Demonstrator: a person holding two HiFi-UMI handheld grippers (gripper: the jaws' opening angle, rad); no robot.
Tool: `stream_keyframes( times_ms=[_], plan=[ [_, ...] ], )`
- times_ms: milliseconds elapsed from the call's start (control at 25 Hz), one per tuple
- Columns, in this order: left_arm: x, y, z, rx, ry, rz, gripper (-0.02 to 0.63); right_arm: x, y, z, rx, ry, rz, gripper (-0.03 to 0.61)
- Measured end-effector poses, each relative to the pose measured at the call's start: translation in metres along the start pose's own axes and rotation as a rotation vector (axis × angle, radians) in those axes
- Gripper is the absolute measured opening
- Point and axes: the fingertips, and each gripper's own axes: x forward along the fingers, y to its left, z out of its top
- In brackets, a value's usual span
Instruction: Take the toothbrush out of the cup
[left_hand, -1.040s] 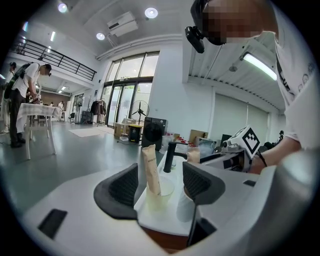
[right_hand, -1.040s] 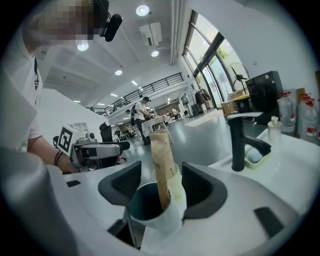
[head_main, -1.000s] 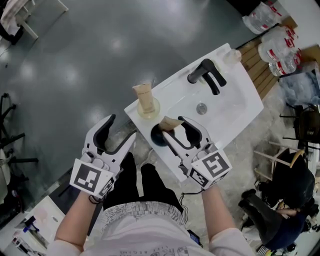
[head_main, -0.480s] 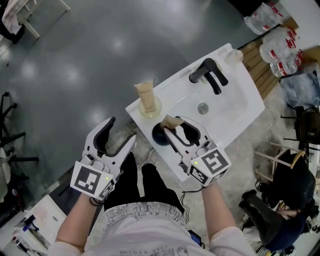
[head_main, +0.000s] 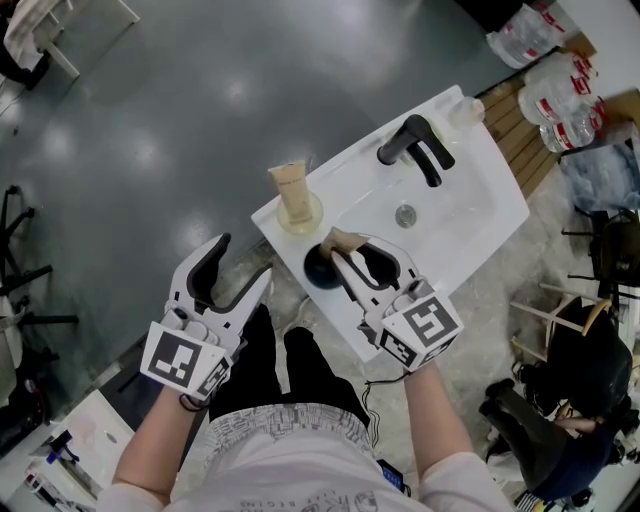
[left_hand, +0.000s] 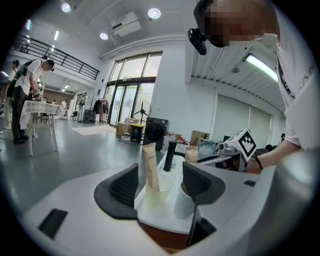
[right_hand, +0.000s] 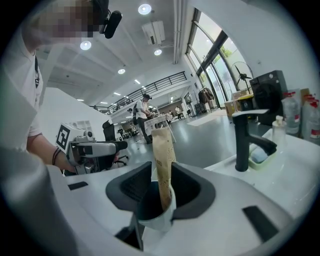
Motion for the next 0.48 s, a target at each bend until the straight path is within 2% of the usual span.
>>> stream_keyframes(
  times_ms=[480],
  plan=[
    [-0.0022,-0.0013,0.0017,-0.001,-0.005,-0.009,0.291,-0.001,0.0004,0.0006,-0.002,-0.002,-0.019,0.074]
  ],
)
